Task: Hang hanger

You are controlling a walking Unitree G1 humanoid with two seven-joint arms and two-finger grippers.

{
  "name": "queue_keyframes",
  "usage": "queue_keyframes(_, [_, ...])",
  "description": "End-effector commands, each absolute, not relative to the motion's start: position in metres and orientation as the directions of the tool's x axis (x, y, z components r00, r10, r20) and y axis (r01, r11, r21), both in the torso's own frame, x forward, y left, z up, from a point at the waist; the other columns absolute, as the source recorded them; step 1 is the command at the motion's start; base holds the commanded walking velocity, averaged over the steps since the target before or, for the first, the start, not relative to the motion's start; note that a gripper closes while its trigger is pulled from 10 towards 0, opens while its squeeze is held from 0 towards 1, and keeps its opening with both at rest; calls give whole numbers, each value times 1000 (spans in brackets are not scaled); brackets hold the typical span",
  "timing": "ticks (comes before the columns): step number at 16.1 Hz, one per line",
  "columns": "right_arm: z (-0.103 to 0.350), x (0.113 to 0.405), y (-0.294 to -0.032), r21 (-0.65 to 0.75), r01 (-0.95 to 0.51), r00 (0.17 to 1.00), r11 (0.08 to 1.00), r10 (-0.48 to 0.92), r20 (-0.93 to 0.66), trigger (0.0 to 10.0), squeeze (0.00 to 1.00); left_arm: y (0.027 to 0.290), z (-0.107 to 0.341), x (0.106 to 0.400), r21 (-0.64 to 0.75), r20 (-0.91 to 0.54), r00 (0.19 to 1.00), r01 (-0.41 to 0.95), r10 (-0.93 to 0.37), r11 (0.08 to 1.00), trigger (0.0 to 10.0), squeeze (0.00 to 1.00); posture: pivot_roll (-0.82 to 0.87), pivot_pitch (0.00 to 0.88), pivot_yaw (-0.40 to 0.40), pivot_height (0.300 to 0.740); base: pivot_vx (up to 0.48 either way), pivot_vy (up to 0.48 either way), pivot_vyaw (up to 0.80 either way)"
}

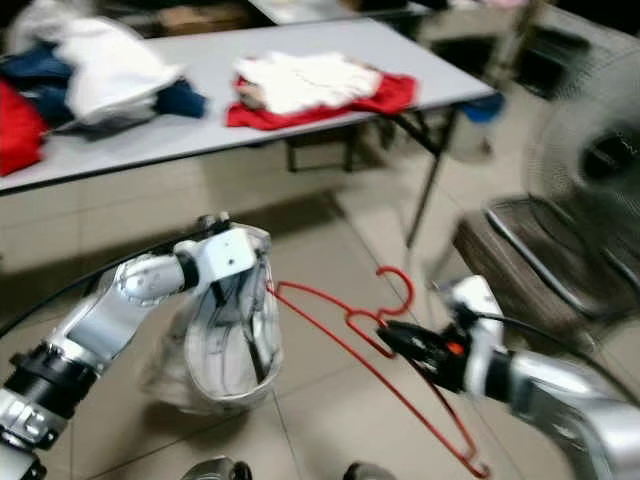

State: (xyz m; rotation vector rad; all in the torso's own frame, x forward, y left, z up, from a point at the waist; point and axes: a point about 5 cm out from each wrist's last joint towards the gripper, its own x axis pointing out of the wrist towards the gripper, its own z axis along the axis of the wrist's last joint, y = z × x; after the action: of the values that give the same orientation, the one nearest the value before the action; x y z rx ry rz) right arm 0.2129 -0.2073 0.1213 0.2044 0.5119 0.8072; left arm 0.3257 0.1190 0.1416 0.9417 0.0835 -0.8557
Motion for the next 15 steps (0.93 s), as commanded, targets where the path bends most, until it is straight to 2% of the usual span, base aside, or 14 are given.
queue_keyframes(1, [116,222,-211,351,-597,604,722,692,-396,10000,0,108,157,322,720,-373,646,655,-666,231,0,0,-156,100,19,740,0,0,0])
queue_keyframes(3, [112,227,-213,346,-563,627,750,661,-413,10000,0,108,162,320,740,-372,640,642,-672,202,0,0,-148,98,14,740,0,0,0])
queue_keyframes(4, [113,234,-217,369,-518,664,772,635,-395,10000,0,112,167,320,769,-374,651,616,-660,171,0,0,-139,94,6,740,0,0,0])
queue_keyframes(6, [116,236,-219,389,-510,672,767,638,-376,10000,0,115,169,318,782,-369,645,604,-669,152,0,0,-135,91,-1,740,0,0,0])
queue_keyframes(9, [113,240,-224,420,-492,677,762,638,-366,10000,0,103,177,308,784,-331,558,612,-761,108,0,0,-135,89,-3,740,0,0,0])
queue_keyframes(10, [109,241,-225,443,-474,673,761,638,-375,10000,0,98,187,306,812,-286,534,576,-795,94,0,0,-135,89,-3,740,0,0,0])
queue_keyframes(12, [110,240,-226,438,-485,669,757,644,-372,10000,0,98,196,307,834,-240,541,540,-806,114,0,0,-136,86,-7,740,0,0,0])
queue_keyframes(15, [144,227,-226,431,-633,622,643,754,-211,10000,0,125,176,318,821,-363,615,566,-700,73,0,0,-128,79,-17,740,0,0,0])
